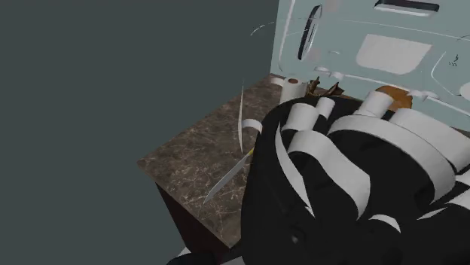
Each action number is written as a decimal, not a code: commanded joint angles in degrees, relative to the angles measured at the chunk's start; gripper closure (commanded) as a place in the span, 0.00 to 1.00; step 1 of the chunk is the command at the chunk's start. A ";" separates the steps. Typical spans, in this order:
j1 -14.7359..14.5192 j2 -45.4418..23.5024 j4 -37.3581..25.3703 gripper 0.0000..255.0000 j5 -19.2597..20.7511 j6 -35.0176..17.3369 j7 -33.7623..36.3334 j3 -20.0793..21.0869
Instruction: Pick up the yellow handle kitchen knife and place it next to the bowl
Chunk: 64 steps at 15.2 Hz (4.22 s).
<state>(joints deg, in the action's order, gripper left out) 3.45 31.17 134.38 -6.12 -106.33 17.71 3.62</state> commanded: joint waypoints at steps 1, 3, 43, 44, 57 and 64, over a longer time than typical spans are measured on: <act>1.03 -4.35 -1.50 0.00 0.03 -2.88 3.31 0.74; 2.05 -8.58 -3.17 0.00 0.28 -5.37 6.39 1.23; 11.09 -67.08 -42.96 0.00 2.72 -21.59 43.37 -6.39; 11.09 -67.08 -42.96 0.00 2.72 -21.59 43.37 -6.39; 11.09 -67.08 -42.97 1.00 2.72 -21.58 43.37 -6.39; 11.02 -64.24 -44.04 1.00 2.93 -17.68 43.55 -6.52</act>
<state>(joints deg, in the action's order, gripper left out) 14.42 -33.32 90.79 -3.20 -124.71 61.28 -2.88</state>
